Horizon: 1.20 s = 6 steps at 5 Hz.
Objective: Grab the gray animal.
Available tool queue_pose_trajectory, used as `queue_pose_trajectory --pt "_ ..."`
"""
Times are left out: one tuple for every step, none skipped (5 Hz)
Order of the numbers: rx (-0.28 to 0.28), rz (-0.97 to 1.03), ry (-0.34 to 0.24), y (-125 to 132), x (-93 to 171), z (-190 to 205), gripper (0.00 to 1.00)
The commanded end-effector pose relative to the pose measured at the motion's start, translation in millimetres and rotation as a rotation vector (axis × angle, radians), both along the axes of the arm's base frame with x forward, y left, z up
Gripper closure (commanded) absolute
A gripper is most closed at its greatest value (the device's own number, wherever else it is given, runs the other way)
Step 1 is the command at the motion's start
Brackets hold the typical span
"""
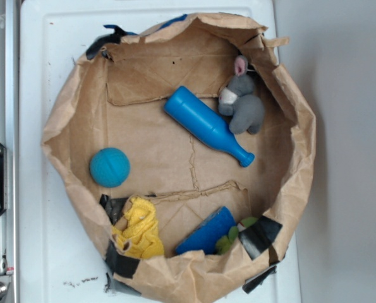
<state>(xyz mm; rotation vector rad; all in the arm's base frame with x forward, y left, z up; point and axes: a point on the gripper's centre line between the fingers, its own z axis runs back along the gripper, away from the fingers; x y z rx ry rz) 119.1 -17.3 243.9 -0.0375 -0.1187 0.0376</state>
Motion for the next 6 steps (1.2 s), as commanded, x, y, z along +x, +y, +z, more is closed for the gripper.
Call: queue_pose_trajectory --pt "0.0 0.0 0.0 0 0 0 0.0" --pt "-0.008 0.082 0.0 2 40 -2 0.0" --pt "-0.012 0.151 -0.004 12 81 -7 0.0" --pt "-0.026 0.161 -0.038 31 103 -16 0.0" --pt "-0.031 0.108 -0.135 48 132 -30 0.0" --pt "-0.042 0.064 -0.206 56 140 -46 0.0"
